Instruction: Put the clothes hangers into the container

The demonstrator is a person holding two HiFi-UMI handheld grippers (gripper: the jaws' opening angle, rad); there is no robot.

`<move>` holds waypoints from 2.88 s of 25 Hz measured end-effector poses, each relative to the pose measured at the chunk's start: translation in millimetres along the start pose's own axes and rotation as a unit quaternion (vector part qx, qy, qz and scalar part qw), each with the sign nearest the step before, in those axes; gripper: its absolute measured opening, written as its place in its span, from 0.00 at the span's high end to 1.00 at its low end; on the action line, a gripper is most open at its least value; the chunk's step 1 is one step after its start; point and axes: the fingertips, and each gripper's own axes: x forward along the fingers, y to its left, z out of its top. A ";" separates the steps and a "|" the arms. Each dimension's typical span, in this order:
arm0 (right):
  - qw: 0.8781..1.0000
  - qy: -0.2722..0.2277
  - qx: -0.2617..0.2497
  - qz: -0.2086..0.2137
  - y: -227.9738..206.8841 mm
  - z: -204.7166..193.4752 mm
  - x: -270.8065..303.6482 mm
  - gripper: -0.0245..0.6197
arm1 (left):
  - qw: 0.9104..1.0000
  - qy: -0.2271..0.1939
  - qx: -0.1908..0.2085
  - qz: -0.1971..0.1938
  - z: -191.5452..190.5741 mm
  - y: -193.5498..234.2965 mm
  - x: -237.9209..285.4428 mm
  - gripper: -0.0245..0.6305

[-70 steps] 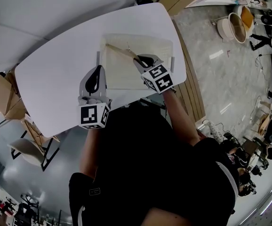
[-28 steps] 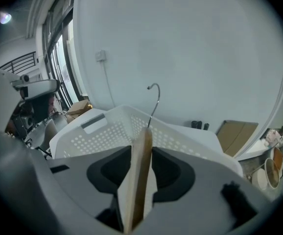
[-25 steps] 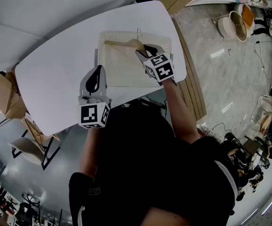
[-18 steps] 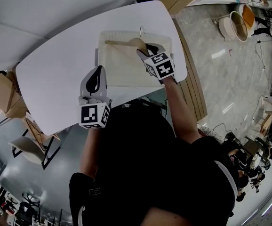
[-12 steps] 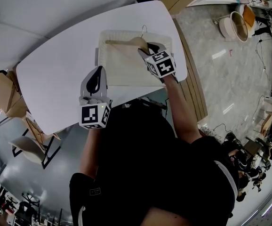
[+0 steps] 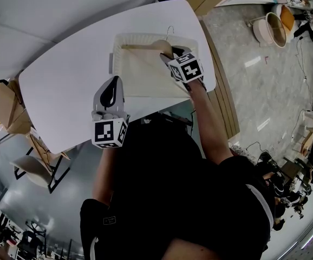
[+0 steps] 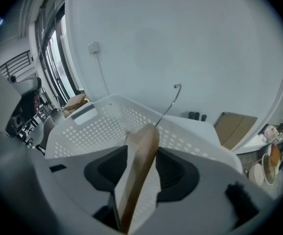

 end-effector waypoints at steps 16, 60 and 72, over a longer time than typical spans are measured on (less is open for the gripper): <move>0.999 0.019 0.030 -0.004 -13.7 -8.7 5.8 0.66 | 1.000 0.004 0.003 0.001 -2.0 0.6 -5.4 0.95; 0.972 -0.208 0.059 -0.090 5.2 39.3 -151.7 0.83 | 0.999 -0.033 0.005 -0.033 12.3 -38.9 -21.4 0.95; 0.958 -0.262 0.063 -0.093 39.6 29.7 -188.5 0.94 | 0.998 -0.043 0.015 -0.049 19.5 -61.3 -23.4 0.95</move>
